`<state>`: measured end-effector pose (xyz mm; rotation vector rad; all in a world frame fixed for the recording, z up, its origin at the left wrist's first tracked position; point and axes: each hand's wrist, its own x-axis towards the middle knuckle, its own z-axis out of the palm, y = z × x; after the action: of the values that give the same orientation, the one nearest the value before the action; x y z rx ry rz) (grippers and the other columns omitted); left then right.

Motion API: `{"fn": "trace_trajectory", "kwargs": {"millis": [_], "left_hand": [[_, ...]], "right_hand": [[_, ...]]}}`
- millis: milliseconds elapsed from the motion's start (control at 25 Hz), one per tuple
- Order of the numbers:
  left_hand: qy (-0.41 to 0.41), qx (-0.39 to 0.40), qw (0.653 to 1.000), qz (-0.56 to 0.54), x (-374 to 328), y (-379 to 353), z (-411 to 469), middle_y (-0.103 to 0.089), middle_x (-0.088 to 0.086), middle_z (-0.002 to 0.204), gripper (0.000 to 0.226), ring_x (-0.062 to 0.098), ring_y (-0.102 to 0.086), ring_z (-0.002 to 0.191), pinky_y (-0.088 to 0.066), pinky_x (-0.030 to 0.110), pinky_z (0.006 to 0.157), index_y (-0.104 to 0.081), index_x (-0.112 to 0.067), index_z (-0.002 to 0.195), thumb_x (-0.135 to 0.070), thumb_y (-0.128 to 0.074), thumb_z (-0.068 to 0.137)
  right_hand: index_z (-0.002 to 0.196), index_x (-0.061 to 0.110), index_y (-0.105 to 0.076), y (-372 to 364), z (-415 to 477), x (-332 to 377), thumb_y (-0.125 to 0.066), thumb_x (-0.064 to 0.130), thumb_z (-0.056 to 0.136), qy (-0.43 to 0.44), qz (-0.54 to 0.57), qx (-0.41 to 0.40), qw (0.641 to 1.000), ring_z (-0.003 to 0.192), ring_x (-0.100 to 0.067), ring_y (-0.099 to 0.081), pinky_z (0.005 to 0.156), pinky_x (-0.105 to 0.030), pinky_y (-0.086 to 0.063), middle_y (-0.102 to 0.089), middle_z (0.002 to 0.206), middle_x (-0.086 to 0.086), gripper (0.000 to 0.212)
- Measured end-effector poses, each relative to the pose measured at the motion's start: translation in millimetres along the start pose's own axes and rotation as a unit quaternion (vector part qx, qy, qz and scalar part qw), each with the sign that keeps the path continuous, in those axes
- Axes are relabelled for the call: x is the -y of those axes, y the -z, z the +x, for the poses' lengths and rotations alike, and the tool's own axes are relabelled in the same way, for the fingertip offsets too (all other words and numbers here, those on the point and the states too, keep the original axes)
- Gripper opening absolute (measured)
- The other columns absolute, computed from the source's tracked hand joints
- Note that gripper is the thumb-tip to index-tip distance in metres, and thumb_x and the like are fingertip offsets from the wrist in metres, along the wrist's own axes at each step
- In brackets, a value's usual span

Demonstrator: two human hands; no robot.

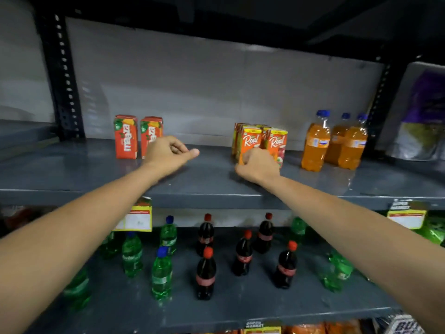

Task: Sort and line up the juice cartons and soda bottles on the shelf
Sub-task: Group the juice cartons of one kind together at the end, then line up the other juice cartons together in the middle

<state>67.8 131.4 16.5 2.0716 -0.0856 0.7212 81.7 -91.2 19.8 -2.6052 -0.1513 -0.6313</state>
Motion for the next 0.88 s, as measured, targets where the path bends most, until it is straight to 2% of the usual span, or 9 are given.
{"fn": "trace_trajectory", "kwargs": {"millis": [80,160,200,280,360,400,560,680,880], "left_hand": [[0.006,0.030,1.000,-0.005,-22.9,-46.3,1.8,-0.068,0.003,0.079,0.037,0.015,-0.062,0.073,-0.052,0.029,0.076,-0.069,-0.008,0.089,-0.036,-0.082,0.069],[0.023,0.051,0.998,-0.003,-39.5,-86.9,7.7,-0.068,0.008,0.100,0.051,0.018,-0.064,0.092,-0.051,0.030,0.087,-0.065,-0.007,0.104,-0.036,-0.084,0.067],[0.033,0.062,0.998,-0.001,-44.9,-100.8,11.0,-0.067,0.009,0.109,0.059,0.020,-0.063,0.100,-0.050,0.031,0.091,-0.061,-0.006,0.110,-0.037,-0.084,0.066],[0.041,0.089,0.995,0.014,-54.2,-123.0,17.8,-0.065,0.010,0.118,0.067,0.022,-0.062,0.106,-0.048,0.032,0.090,-0.057,-0.006,0.116,-0.038,-0.085,0.064],[0.034,0.106,0.993,0.041,-58.0,-134.4,21.4,-0.067,0.010,0.118,0.063,0.022,-0.062,0.106,-0.046,0.029,0.084,-0.058,-0.008,0.114,-0.038,-0.085,0.065],[0.028,0.105,0.993,0.051,-58.8,-137.4,22.4,-0.066,0.010,0.118,0.061,0.022,-0.062,0.107,-0.045,0.029,0.084,-0.059,-0.008,0.114,-0.038,-0.084,0.066],[0.018,0.095,0.993,0.068,-57.8,-142.3,27.5,-0.068,0.008,0.117,0.058,0.022,-0.063,0.106,-0.048,0.035,0.088,-0.063,-0.011,0.111,-0.043,-0.082,0.067],[0.016,0.091,0.993,0.071,-56.4,-147.2,31.1,-0.071,0.007,0.110,0.056,0.021,-0.066,0.099,-0.052,0.038,0.088,-0.064,-0.013,0.105,-0.047,-0.082,0.064],[0.009,0.089,0.994,0.066,-55.8,-151.4,34.6,-0.073,0.006,0.105,0.049,0.017,-0.066,0.090,-0.053,0.036,0.083,-0.066,-0.013,0.098,-0.042,-0.084,0.064]], "right_hand": [[0.061,0.014,-0.053,22.5,0.9,-44.0,-0.061,0.034,0.072,-0.026,-0.033,-0.057,0.997,0.082,-0.033,-0.067,0.060,-0.028,-0.042,-0.061,0.075,-0.007,0.024],[0.073,0.015,-0.053,40.8,7.9,-83.8,-0.065,0.037,0.076,-0.058,0.001,-0.094,0.994,0.085,-0.032,-0.066,0.061,-0.031,-0.044,-0.059,0.078,-0.005,0.025],[0.085,0.015,-0.052,43.6,13.4,-96.3,-0.069,0.036,0.076,-0.076,0.062,-0.092,0.991,0.089,-0.031,-0.065,0.065,-0.034,-0.047,-0.059,0.082,-0.006,0.028],[0.107,0.013,-0.047,42.1,26.5,-111.7,-0.076,0.033,0.073,-0.092,0.174,-0.067,0.978,0.102,-0.030,-0.062,0.080,-0.039,-0.050,-0.060,0.100,-0.010,0.049],[0.129,0.012,-0.040,36.1,36.8,-113.4,-0.077,0.035,0.072,-0.085,0.179,-0.021,0.980,0.115,-0.029,-0.056,0.093,-0.040,-0.050,-0.058,0.124,-0.012,0.072],[0.134,0.013,-0.037,33.2,41.1,-113.8,-0.076,0.036,0.073,-0.077,0.165,0.005,0.983,0.119,-0.028,-0.055,0.097,-0.041,-0.050,-0.056,0.132,-0.011,0.076],[0.133,0.015,-0.043,30.3,53.5,-118.5,-0.069,0.035,0.081,-0.040,0.135,0.074,0.987,0.123,-0.025,-0.054,0.101,-0.043,-0.048,-0.056,0.136,-0.007,0.061],[0.131,0.015,-0.046,30.6,56.2,-123.6,-0.068,0.028,0.084,-0.040,0.197,0.099,0.974,0.122,-0.023,-0.053,0.101,-0.041,-0.049,-0.056,0.136,-0.007,0.053],[0.133,0.015,-0.043,29.8,59.1,-126.7,-0.065,0.026,0.086,-0.043,0.210,0.113,0.970,0.128,-0.023,-0.049,0.103,-0.043,-0.048,-0.053,0.138,-0.007,0.053]]}}
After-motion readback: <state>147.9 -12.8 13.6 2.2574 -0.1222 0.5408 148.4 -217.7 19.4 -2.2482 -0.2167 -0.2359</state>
